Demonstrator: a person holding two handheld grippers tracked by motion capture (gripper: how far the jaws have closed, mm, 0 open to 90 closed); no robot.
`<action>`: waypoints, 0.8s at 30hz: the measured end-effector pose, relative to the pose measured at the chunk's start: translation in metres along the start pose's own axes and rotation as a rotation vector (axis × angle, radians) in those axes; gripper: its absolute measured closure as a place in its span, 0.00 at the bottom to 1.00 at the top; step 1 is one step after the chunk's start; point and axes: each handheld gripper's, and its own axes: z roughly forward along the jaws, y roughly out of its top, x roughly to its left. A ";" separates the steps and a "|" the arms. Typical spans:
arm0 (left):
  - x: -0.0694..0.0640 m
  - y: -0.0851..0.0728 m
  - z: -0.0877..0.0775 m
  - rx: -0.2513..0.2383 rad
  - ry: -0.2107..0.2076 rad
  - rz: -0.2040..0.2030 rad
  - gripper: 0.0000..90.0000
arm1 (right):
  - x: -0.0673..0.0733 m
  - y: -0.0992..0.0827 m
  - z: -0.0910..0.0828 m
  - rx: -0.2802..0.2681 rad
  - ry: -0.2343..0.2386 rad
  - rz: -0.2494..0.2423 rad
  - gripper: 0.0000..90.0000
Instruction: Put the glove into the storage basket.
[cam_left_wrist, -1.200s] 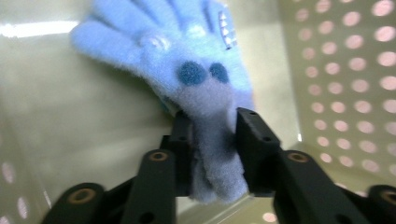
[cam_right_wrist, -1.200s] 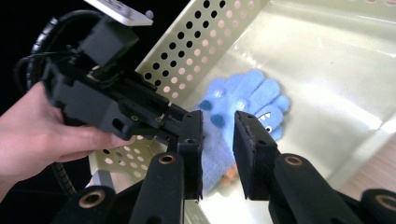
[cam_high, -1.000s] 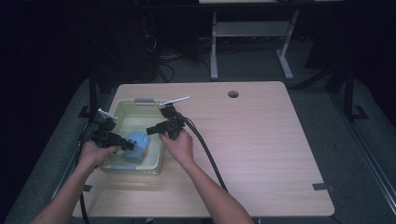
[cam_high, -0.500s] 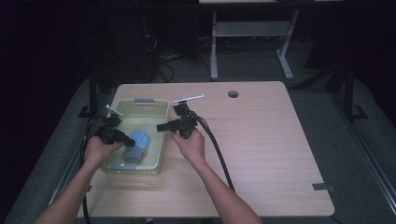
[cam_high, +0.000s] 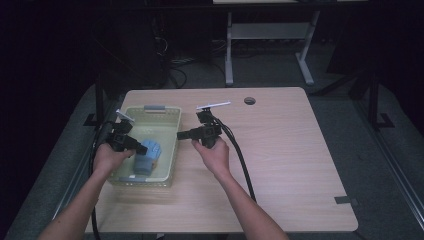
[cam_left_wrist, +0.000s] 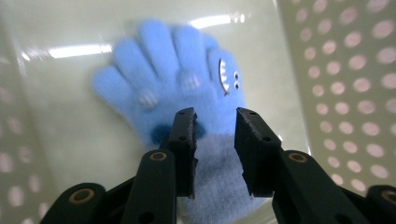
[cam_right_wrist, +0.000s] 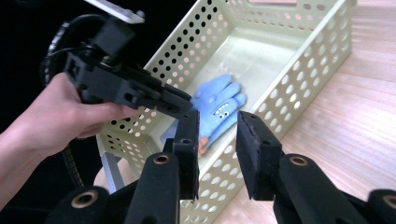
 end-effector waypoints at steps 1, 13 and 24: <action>0.000 0.000 -0.001 -0.004 0.008 0.011 0.73 | -0.001 0.000 -0.001 -0.002 0.001 0.005 0.76; -0.002 -0.002 -0.017 -0.108 -0.084 0.001 0.60 | -0.013 -0.003 -0.018 -0.029 0.015 0.030 0.68; -0.018 -0.004 -0.022 -0.161 -0.165 0.032 0.56 | -0.030 -0.010 -0.030 -0.047 0.022 0.060 0.60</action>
